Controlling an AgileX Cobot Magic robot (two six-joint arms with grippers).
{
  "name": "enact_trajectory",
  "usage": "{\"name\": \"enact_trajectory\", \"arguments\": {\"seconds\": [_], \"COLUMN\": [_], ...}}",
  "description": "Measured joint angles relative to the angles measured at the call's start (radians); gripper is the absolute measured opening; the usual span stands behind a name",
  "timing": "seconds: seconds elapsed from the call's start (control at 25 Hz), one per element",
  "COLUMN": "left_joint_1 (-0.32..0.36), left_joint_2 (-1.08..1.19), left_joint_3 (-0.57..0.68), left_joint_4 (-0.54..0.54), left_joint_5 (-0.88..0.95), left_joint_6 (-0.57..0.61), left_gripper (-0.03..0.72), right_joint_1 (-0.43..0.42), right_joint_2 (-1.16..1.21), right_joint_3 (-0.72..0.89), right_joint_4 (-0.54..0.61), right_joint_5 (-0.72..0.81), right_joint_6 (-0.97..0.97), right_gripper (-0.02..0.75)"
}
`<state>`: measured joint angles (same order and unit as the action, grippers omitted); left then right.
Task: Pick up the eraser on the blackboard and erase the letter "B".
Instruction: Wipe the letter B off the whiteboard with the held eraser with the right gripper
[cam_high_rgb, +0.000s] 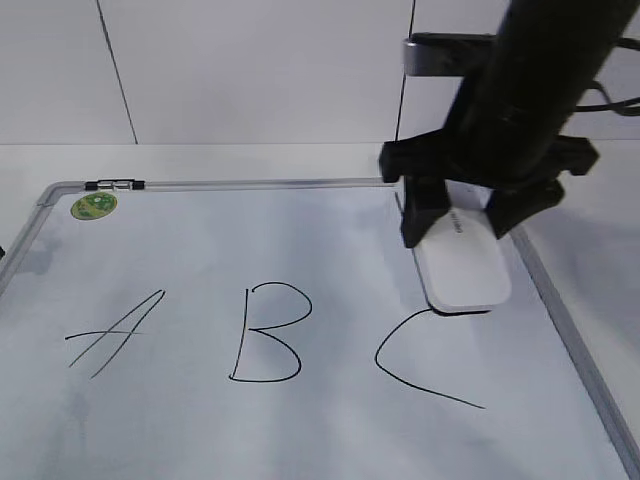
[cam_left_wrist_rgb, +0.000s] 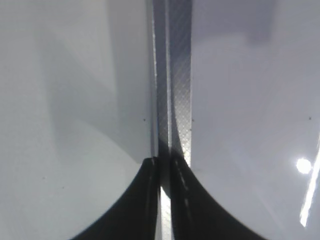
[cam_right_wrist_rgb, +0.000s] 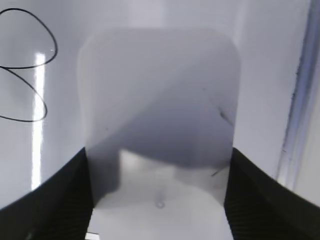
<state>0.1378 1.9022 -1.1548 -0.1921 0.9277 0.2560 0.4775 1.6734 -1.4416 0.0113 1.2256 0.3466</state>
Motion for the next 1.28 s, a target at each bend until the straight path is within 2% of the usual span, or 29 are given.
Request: {"name": "enact_trajectory", "arguments": {"seconds": [0.36,0.8,1.04,1.28], "left_joint_1": [0.000,0.000,0.000,0.000], "left_joint_2": [0.000,0.000,0.001,0.001], "left_joint_3": [0.000,-0.001,-0.001,-0.001], "left_joint_4": [0.000,0.000,0.000,0.000], "left_joint_5": [0.004,0.010,0.011,0.013], "left_joint_6": [-0.002,-0.002,-0.002,-0.002], "left_gripper": [0.034,0.034,0.034,0.034], "right_joint_1": [0.130,0.242,0.308,0.322], "right_joint_2": [0.213,0.371,0.450,0.505], "right_joint_3": [-0.197,-0.225,-0.306,-0.344], "right_joint_4": [0.010,0.030,0.062,0.065], "right_joint_5": [0.000,0.000,-0.002,-0.004], "right_joint_6": [0.000,0.000,-0.014,-0.037], "right_gripper": [0.515,0.515,0.515,0.515]}}
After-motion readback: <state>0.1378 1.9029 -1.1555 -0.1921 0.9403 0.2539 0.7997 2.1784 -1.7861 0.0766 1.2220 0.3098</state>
